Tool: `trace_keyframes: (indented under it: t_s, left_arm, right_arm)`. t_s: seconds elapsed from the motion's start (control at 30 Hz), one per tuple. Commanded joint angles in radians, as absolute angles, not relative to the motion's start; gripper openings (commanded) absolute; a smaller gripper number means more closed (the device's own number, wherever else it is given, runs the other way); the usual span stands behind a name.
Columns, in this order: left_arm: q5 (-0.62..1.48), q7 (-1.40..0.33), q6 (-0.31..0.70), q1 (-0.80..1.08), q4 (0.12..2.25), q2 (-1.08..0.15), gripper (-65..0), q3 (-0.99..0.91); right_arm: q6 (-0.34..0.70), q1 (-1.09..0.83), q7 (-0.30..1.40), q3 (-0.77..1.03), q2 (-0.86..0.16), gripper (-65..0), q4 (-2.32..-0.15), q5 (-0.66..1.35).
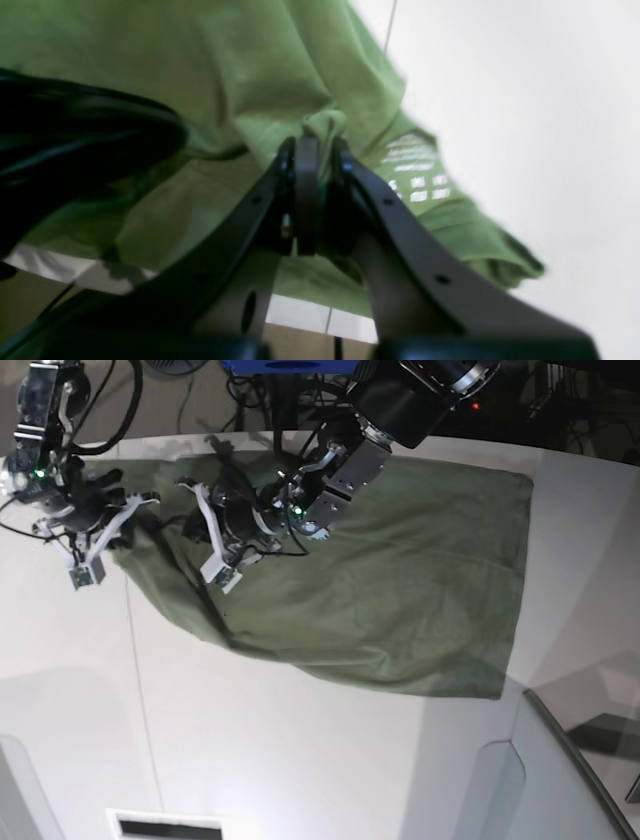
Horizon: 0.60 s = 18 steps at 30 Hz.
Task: Layout the t-shirt on the table in an organized manner, then fold the t-shirt properly
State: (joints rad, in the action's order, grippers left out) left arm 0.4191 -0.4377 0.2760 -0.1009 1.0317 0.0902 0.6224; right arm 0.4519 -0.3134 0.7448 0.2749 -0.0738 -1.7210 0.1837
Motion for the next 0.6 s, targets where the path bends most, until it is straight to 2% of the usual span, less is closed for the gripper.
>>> trace_keyframes:
  t_s: [0.0,0.13,0.3,0.57]
  left_arm:
    - [0.429,-0.423,0.282,-0.124,1.029,0.104,-65.0,0.622]
    - [0.430,-0.421,0.282,-0.147,0.969,0.105,-65.0,0.622]
    - [0.430,-0.420,0.282,-0.147,0.958,0.105,-65.0,0.622]
    - [0.433,-0.429,0.282,-0.137,1.015,0.087,-65.0,0.622]
  right_arm:
    - [0.453,-0.317,0.733,0.278,-0.079,-65.0,-1.768,0.193]
    - [0.453,-0.355,0.743,0.278,-0.079,-65.0,-1.850,0.193]
    - [0.453,-0.363,0.843,0.275,-0.079,-65.0,-1.850,0.193]
    - [0.453,-0.358,0.883,0.274,-0.059,-65.0,-1.692,0.193]
